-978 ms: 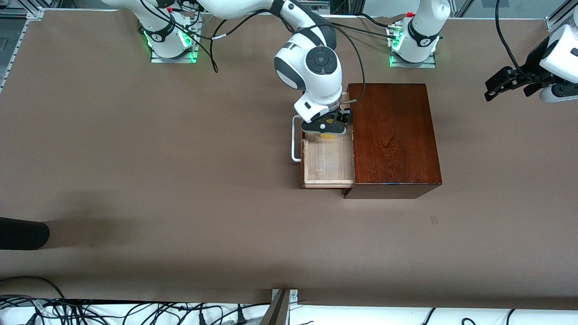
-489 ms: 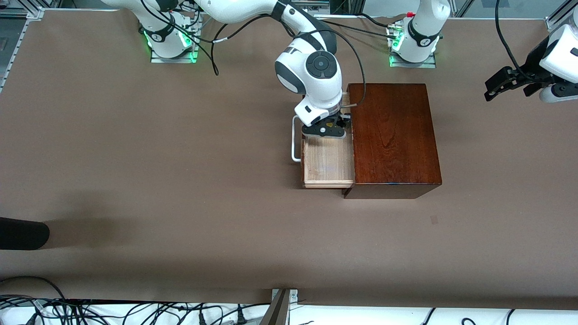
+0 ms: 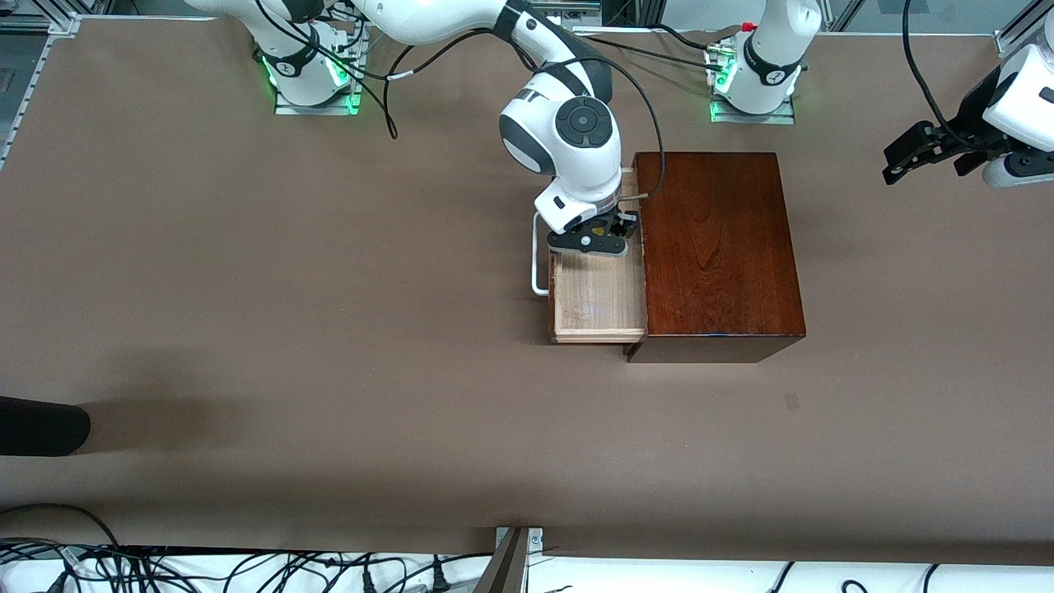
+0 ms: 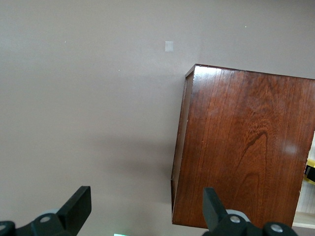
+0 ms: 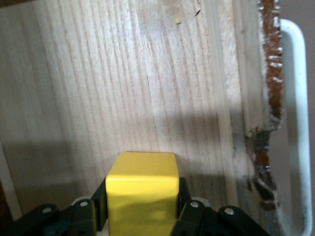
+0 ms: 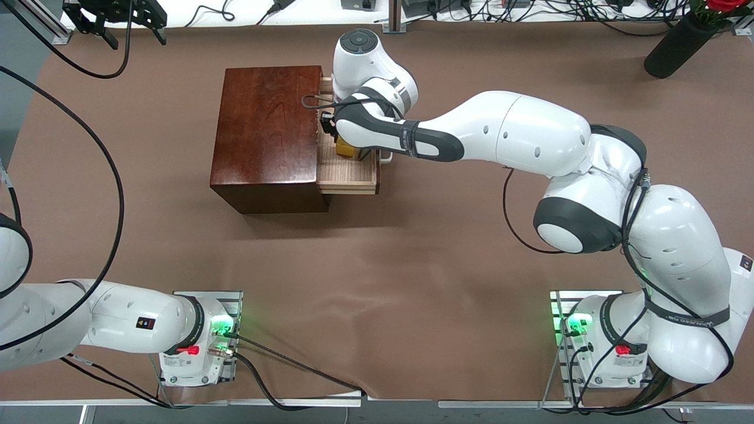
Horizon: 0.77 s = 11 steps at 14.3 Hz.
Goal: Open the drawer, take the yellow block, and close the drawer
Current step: 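Lower the right gripper and grasp the yellow cube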
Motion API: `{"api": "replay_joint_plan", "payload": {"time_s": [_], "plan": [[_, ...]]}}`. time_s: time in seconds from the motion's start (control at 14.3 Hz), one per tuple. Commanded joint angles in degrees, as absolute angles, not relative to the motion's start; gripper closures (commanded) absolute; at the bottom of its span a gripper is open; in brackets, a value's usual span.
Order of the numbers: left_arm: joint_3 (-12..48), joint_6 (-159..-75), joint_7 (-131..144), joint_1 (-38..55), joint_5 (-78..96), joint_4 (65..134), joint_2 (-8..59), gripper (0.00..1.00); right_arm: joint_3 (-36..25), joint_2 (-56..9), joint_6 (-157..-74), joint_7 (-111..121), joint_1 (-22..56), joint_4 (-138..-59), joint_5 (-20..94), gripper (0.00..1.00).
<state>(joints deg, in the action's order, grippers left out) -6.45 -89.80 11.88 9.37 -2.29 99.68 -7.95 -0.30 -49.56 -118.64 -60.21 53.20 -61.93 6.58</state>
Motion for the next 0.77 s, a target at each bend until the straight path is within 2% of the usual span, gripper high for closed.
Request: {"api": "replay_joint_plan", "payload": {"time_s": [0.0,0.14,0.35,0.7], "plan": [[-6.15,-88.59,11.16,8.96,-1.23,98.00,-7.29,0.00,-0.35,-50.28,-115.93,-60.56,52.91,-59.77,7.21,1.00],[-6.15,-88.59,11.16,9.05,-1.32,98.00,-7.29,0.00,-0.61,-49.75,-113.83,-60.64,52.30,-58.98,7.21,1.00],[-6.15,-88.59,11.16,9.23,-1.23,98.00,-7.29,0.00,-0.70,-47.03,-104.71,-60.73,51.16,-54.94,7.21,1.00],[-6.06,-88.59,11.25,9.41,-1.32,97.91,-7.29,0.00,-0.88,-36.58,-90.99,-59.59,47.21,-54.76,6.77,1.00]]}}
